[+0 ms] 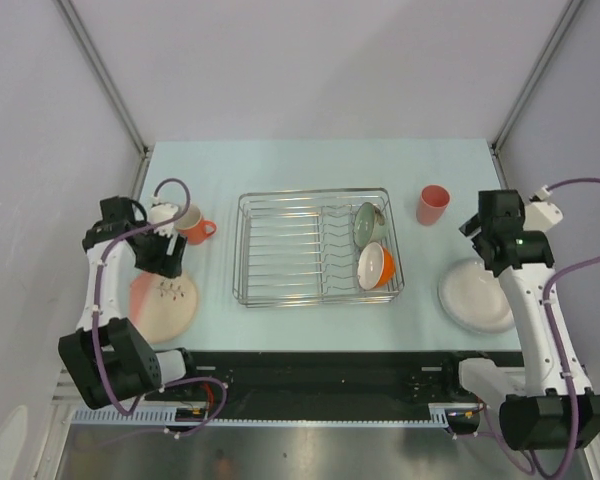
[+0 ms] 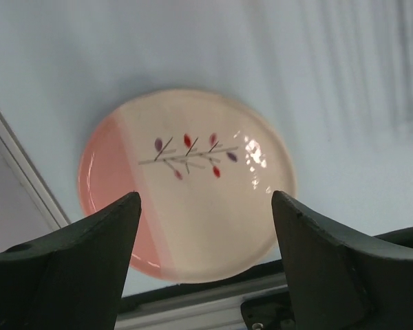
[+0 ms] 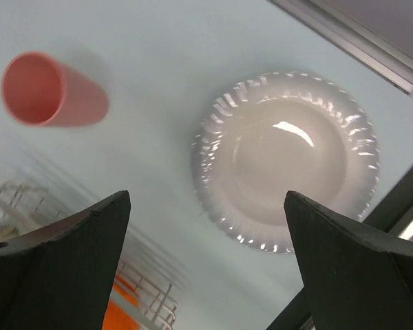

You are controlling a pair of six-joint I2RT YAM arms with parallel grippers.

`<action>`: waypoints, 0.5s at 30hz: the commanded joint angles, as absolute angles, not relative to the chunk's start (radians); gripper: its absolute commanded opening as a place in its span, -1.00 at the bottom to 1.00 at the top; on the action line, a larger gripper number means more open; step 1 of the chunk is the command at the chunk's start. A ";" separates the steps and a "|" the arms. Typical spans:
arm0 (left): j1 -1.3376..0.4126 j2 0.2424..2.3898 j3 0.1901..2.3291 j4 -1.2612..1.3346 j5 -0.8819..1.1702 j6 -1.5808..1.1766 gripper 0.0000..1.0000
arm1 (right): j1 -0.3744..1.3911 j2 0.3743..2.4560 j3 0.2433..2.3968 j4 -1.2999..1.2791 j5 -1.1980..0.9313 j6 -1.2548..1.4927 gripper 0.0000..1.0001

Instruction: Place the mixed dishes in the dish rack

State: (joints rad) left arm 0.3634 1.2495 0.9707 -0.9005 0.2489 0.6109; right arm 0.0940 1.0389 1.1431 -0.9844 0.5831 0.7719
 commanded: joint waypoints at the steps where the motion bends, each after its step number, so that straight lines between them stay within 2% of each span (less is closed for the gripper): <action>1: 0.181 1.216 1.153 -0.928 0.333 0.586 0.67 | -0.090 1.026 1.080 -1.075 0.499 0.885 0.99; 5: 0.008 1.242 1.252 -0.934 0.288 0.506 0.71 | -0.248 1.028 1.003 -1.040 0.341 0.842 1.00; 8: -0.018 1.275 1.316 -0.951 0.337 0.470 0.70 | -0.303 1.031 0.968 -1.058 0.386 0.856 0.99; 10: -0.037 1.281 1.333 -0.936 0.353 0.460 0.71 | -0.403 1.029 0.945 -1.051 0.379 0.847 1.00; 15: -0.089 1.292 1.342 -0.916 0.345 0.465 0.72 | -0.466 1.051 0.896 -1.049 0.443 0.844 1.00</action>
State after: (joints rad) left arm -0.0517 1.2766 1.3037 -0.9264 0.3187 0.4923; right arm -0.4290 1.0405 0.9150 -1.0412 0.3996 0.8375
